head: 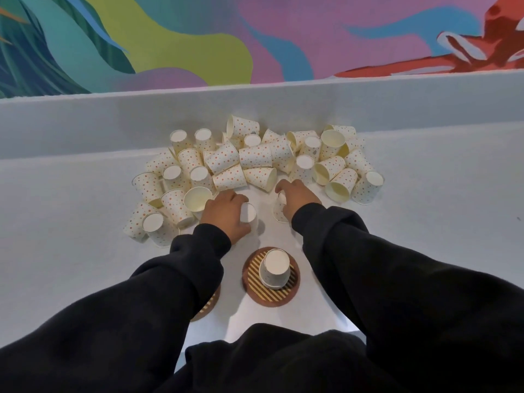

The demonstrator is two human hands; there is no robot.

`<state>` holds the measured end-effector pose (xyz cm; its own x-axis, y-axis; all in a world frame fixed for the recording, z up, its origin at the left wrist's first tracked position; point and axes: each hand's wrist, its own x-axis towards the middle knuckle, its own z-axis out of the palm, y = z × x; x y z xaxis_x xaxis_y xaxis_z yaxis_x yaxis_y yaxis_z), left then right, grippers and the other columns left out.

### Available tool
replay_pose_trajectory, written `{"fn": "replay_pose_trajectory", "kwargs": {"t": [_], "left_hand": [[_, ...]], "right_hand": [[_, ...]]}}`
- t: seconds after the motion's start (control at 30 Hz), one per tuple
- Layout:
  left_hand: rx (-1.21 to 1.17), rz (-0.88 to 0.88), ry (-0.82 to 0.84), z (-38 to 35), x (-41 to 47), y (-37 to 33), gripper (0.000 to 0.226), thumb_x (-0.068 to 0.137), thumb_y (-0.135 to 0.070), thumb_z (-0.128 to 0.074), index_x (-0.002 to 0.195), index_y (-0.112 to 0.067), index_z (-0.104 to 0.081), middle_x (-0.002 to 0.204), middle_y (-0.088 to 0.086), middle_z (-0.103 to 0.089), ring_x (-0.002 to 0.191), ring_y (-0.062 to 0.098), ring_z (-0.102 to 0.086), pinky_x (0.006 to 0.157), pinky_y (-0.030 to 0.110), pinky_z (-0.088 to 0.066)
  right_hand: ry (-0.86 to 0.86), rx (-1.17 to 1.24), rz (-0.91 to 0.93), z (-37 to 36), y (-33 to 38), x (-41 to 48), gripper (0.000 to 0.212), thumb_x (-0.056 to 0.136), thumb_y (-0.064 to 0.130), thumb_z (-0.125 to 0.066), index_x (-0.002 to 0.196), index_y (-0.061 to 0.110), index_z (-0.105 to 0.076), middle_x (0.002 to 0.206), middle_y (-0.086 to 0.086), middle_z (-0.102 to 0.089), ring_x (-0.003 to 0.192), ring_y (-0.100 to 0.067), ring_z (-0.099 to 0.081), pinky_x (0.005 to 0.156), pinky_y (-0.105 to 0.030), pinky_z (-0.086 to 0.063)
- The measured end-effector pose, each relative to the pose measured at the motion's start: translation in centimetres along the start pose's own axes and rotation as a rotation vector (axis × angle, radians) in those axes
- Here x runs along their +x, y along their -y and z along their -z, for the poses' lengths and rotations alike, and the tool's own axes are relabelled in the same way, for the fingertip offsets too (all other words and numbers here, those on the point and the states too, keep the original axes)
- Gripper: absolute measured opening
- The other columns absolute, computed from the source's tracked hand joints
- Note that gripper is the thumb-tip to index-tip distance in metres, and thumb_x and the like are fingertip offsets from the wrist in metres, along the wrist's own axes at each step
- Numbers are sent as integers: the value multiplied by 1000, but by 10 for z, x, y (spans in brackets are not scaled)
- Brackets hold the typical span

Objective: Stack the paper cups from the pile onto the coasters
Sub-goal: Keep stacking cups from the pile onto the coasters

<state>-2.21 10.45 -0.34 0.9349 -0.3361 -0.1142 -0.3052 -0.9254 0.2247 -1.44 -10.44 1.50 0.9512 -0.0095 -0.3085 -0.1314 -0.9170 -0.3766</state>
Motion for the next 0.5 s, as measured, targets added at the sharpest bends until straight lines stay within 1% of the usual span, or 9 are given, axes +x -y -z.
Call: {"fn": "replay_pose_trajectory", "kwargs": {"t": [0.07, 0.13, 0.2, 0.23, 0.3, 0.4, 0.43, 0.47, 0.5], "left_hand": [[-209, 26, -85, 9, -9, -5, 63, 73, -50, -75, 129, -23, -61, 124, 1, -56, 115, 24, -53, 93, 37, -42], [-443, 28, -159, 25, -23, -16, 64, 64, -46, -75, 121, -22, -62, 121, -2, -54, 112, 18, -52, 91, 30, -40], [-626, 16, -187, 45, -44, -30, 60, 61, -37, -74, 119, -26, -60, 120, -8, -59, 107, 11, -55, 87, 28, -45], [-691, 9, -176, 55, -55, -37, 58, 62, -35, -74, 117, -30, -58, 116, -13, -64, 103, 9, -59, 83, 28, -49], [-725, -42, -145, 69, -77, -48, 54, 62, -35, -73, 114, -37, -57, 108, -18, -67, 98, 5, -62, 79, 26, -52], [-681, -121, -130, 72, -98, -56, 53, 65, -45, -68, 116, -39, -56, 107, -21, -66, 100, 1, -61, 77, 17, -49], [-671, -134, -120, 69, -101, -57, 54, 66, -47, -66, 118, -39, -56, 108, -21, -65, 100, 2, -61, 78, 18, -49], [-659, -147, -107, 64, -104, -58, 55, 67, -49, -66, 120, -38, -55, 109, -21, -65, 100, 3, -61, 79, 20, -49], [-647, -156, -91, 58, -106, -59, 55, 69, -50, -65, 121, -37, -55, 111, -20, -65, 99, 4, -60, 80, 21, -48]], "right_hand": [[-60, 87, -6, 3, 0, -6, 48, 92, 10, -64, 135, 28, -52, 131, -9, -52, 110, -29, -58, 89, -30, -46], [-141, 209, 7, 10, 2, -13, 50, 89, 15, -65, 136, 31, -55, 132, -9, -51, 115, -31, -57, 93, -31, -45], [-205, 335, 22, 21, 5, -22, 52, 84, 21, -68, 134, 34, -59, 132, -9, -52, 118, -31, -57, 96, -33, -46], [-235, 382, 33, 27, 5, -26, 52, 83, 25, -69, 133, 35, -61, 132, -8, -53, 118, -29, -57, 98, -34, -47], [-282, 472, 61, 37, 7, -36, 49, 84, 27, -70, 131, 36, -64, 132, -6, -54, 113, -23, -57, 97, -32, -47], [-325, 592, 110, 48, 4, -52, 42, 87, 26, -71, 126, 40, -65, 131, -2, -56, 106, -14, -53, 84, -13, -39], [-333, 623, 130, 50, 3, -58, 41, 87, 27, -72, 123, 43, -64, 131, -1, -57, 107, -13, -52, 84, -10, -37], [-344, 646, 153, 52, 2, -64, 40, 87, 28, -72, 121, 47, -63, 131, 0, -58, 111, -13, -52, 88, -13, -39], [-355, 667, 173, 54, 1, -70, 40, 86, 29, -71, 120, 49, -62, 130, 2, -59, 116, -15, -52, 93, -20, -42]]}}
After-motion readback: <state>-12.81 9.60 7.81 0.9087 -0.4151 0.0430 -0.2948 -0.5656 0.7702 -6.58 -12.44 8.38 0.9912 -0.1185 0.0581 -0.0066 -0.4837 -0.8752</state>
